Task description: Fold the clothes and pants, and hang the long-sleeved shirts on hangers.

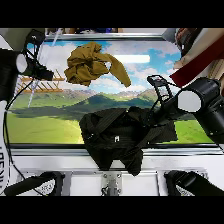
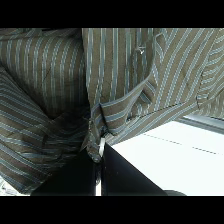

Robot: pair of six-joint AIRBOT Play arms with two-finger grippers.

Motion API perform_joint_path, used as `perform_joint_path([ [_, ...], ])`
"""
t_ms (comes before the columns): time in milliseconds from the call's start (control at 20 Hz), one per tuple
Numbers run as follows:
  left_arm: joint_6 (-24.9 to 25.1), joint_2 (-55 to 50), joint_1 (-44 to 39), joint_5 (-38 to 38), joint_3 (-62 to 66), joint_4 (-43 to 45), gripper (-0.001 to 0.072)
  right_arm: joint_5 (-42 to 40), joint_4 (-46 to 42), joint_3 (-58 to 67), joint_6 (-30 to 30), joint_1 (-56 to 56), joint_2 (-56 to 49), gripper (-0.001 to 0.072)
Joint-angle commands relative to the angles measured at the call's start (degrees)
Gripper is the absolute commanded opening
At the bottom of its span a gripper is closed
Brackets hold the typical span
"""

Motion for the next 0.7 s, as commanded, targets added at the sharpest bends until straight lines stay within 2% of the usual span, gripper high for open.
perform_joint_path([
  [0, 16.63, 6.56, -0.17, -9.62, 0.07, -18.18, 0.0017, 0.02, 0.02, -0.02, 0.0, 0.04, -0.02, 0.0024],
  [50, 19.12, 7.78, 0.83, -12.24, 0.07, -21.77, 0.0017, 0.02, 0.02, -0.02, 0.0, 0.04, -0.04, 0.0024],
  [200, 19.8, 10.71, 3.82, -22.16, 0.07, -26.05, 0.0018, 0.02, 0.02, -0.02, 0.0, 0.04, -0.02, 0.0024],
  [350, 19.58, 13.22, 4.81, -21.7, 0.07, -26.12, 0.0018, 0.02, 0.02, -0.02, 0.0, 0.04, -0.02, 0.0024],
  [400, 22.6, 13.73, 4.81, -21.16, 0.07, -26.12, 0.0018, 0.02, 0.02, -0.02, 0.0, 0.04, -0.02, 0.0024],
  [600, 51.45, 15.69, 4.83, -25.92, -1.27, -26.1, 0.0017, 0.02, 0.02, -0.02, 0.0, 0.04, -0.04, 0.0024],
  [650, 56.76, 16.61, 5.25, -26.43, -3.3, -26.14, 0.0017, 0.02, 0.02, -0.02, 0.0, 0.04, -0.04, 0.0024],
])
